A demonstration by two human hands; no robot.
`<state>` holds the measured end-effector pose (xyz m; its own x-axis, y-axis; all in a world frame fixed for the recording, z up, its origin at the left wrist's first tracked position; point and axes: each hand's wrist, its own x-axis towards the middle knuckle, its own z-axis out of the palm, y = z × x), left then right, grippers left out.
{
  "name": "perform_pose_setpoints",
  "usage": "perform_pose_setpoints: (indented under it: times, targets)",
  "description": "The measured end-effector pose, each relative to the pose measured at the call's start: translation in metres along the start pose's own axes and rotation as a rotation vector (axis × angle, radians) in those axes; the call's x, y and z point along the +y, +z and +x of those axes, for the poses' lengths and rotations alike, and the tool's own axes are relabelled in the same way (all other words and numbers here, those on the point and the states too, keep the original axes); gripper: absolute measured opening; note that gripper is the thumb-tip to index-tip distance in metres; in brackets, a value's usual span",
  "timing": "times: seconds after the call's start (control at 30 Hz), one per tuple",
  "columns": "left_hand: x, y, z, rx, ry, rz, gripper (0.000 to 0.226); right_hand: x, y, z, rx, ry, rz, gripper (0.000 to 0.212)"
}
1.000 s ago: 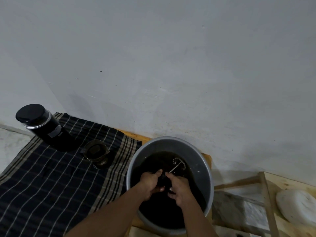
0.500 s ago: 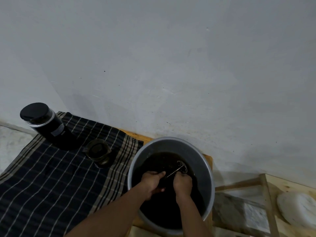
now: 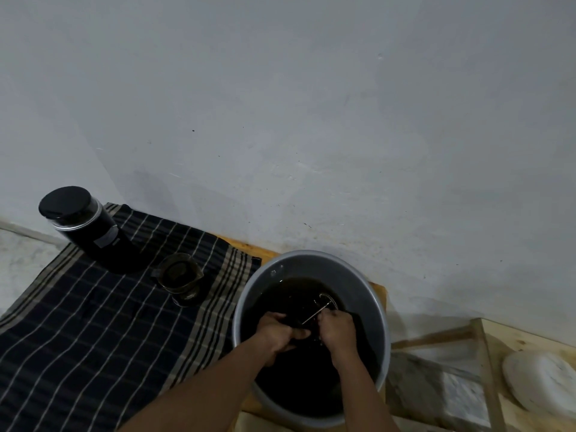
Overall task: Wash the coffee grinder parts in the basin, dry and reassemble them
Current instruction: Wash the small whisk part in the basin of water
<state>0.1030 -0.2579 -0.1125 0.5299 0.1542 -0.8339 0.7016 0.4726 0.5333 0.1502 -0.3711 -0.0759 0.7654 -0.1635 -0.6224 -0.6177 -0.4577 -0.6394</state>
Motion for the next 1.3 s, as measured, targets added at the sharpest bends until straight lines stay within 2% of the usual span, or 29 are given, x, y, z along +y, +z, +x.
perform_pose_setpoints:
  times: [0.07,0.13,0.17,0.27,0.33,0.47,0.53,0.63,0.7,0.77,0.83,0.9,1.0,1.1,1.17,1.3]
  targets:
    - [-0.001,0.000,0.000,0.009,0.019,0.019,0.075,0.002,-0.002,0.000,-0.009,-0.014,-0.071,0.023]
    - [-0.002,0.000,0.001,0.011,0.034,0.033,0.077,0.002,0.002,-0.005,-0.168,0.021,-0.030,0.019]
    - [-0.002,0.000,0.002,0.015,0.033,0.032,0.078,0.003,0.003,-0.006,-0.189,0.020,-0.019,0.018]
    - [-0.003,-0.001,0.002,0.028,0.036,0.052,0.083,0.004,0.001,-0.003,-0.118,-0.040,-0.097,0.021]
    - [-0.004,-0.001,0.006,0.034,0.053,0.093,0.087,0.002,0.002,-0.007,-0.260,-0.013,-0.038,0.019]
    - [-0.004,-0.005,0.008,0.034,0.084,0.152,0.071,0.002,0.004,-0.008,-0.381,0.008,-0.095,0.018]
    - [-0.003,-0.007,0.007,0.049,0.130,0.216,0.065,0.008,0.005,-0.005,-0.388,-0.017,-0.118,0.018]
    - [-0.005,-0.006,0.002,0.054,0.191,0.245,0.066,0.015,0.005,-0.005,-0.223,-0.035,0.069,0.009]
    - [-0.001,-0.005,-0.004,0.073,0.254,0.249,0.064,0.017,0.005,-0.005,-0.009,0.030,0.241,0.017]
    - [0.006,-0.007,-0.012,0.113,0.399,0.313,0.061,0.019,0.005,-0.003,0.219,0.108,0.384,0.028]
    - [0.015,-0.013,-0.021,0.131,0.600,0.454,0.062,0.018,0.003,-0.003,0.335,0.115,0.454,0.027]
    - [0.024,-0.021,-0.032,0.074,0.791,0.658,0.064,0.018,0.000,-0.002,0.212,0.077,0.447,0.022]
    - [0.035,-0.031,-0.044,-0.076,1.045,0.998,0.067,0.011,-0.002,-0.002,-0.131,0.102,0.565,0.023]
    - [0.038,-0.036,-0.051,-0.128,1.205,1.238,0.070,0.005,0.002,-0.002,-0.200,0.106,0.689,0.027]
    - [0.035,-0.038,-0.052,-0.099,1.244,1.245,0.072,0.004,0.005,-0.002,-0.193,0.089,0.706,0.027]
    - [0.028,-0.044,-0.052,0.011,1.111,1.160,0.080,0.005,0.000,-0.002,-0.230,0.055,0.700,0.026]
